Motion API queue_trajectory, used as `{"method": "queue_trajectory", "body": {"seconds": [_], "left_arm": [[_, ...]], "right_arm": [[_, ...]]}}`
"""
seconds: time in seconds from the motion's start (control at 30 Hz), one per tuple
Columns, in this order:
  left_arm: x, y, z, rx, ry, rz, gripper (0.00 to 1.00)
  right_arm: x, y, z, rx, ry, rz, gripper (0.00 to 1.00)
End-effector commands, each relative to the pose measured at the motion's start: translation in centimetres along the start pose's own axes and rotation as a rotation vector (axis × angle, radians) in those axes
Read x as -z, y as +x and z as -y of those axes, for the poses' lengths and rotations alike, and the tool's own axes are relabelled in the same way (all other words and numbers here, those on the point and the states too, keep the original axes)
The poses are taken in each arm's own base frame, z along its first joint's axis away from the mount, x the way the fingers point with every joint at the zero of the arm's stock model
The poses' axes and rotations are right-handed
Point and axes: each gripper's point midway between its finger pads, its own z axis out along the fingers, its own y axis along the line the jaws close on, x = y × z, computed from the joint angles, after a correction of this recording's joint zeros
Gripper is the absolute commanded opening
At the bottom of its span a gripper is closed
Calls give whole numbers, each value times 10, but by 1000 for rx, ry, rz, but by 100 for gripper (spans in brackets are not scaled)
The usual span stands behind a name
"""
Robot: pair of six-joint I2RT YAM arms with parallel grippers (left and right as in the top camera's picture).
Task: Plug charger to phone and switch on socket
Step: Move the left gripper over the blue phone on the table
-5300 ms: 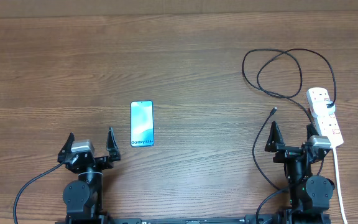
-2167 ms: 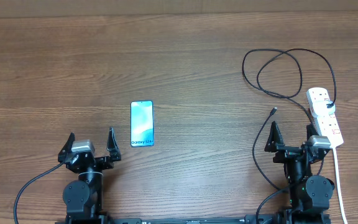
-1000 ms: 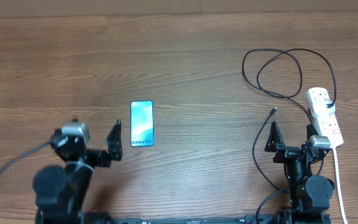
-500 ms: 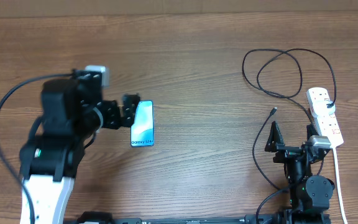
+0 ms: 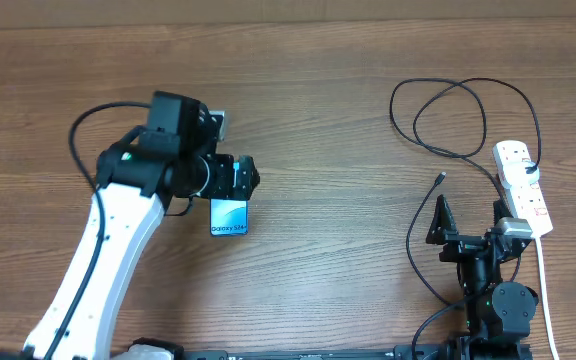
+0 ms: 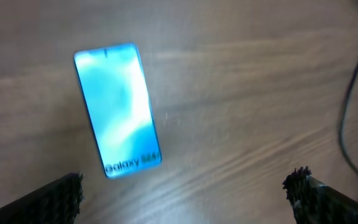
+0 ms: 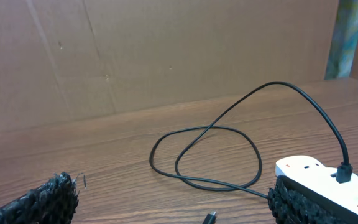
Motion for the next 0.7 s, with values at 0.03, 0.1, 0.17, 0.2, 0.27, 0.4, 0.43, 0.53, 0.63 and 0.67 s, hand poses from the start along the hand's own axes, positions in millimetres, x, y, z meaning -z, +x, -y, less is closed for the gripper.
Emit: {"method": "queue_trajectory", "body": {"seconds": [0.03,0.1,0.17,0.2,0.27,0.4,0.43,0.53,0.63,0.67], "left_arm": [[-19,8,-4,42,-9,-98,100],[-27,15,-17,107,-79,-140,100],[-33,20,-37,201,-194,-167,100],[-36,22,-44,226,-233,-177,100],[-46,23,-52,235,-271,-197,100],[-70,23,-57,240,-276,-236,100],[-76,24,-58,242,-279,-251,100],[-95,31,-64,250,-294,-306,100],[-112,38,-69,256,-304,-352,100],[-117,40,-70,258,-305,-364,100]], "right_arm": [[0,1,0,4,-1,7,100],[0,1,0,4,-1,6,100],[0,1,0,4,-1,7,100],[0,1,0,4,-1,7,100],[0,1,0,4,-1,7,100],[0,1,0,4,-1,7,100],[0,1,0,4,-1,7,100],[0,1,0,4,-1,7,100],[0,1,0,4,-1,6,100],[0,1,0,4,-1,7,100]]}}
